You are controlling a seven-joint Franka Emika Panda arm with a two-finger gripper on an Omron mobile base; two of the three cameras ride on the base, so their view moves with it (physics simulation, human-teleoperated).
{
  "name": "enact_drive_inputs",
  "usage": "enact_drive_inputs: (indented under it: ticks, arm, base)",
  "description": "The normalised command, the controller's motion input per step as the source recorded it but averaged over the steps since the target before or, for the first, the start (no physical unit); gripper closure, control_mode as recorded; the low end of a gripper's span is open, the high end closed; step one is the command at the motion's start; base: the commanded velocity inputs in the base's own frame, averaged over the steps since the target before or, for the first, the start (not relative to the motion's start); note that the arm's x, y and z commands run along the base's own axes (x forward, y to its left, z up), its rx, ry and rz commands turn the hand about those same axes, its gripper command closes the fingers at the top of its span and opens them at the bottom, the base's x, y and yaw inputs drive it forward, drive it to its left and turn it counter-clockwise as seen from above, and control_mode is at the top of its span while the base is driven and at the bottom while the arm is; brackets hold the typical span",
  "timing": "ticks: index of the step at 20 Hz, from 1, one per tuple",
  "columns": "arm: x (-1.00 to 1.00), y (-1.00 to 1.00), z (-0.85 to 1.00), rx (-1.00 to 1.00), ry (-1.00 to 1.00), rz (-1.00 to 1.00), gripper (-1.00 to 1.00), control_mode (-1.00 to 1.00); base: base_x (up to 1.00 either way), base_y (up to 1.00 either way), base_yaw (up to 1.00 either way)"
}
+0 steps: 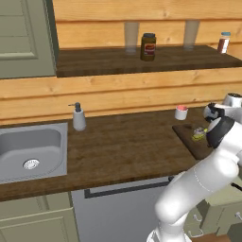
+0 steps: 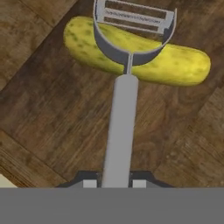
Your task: Place the appropriate cutting tool for cutting the cucumber skin on the cutting board.
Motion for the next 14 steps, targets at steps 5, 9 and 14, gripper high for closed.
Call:
enact_drive_inputs:
  ticks: [5, 9, 14]
  arm:
    - [-0.22, 0.79, -0.96, -0.07, 0.02, 0.01, 1.00, -1.00]
    - [0.00, 0.76, -0.99, -0.08, -0.01, 0.02, 1.00, -1.00]
    - [-0.32, 0.10, -0.37, -0.01, 0.09, 0.01, -1.00, -1.00]
  base:
    - [0.00, 0.00, 0.00]
    - [0.00, 0.00, 0.00]
    - [0.00, 0.00, 0.00]
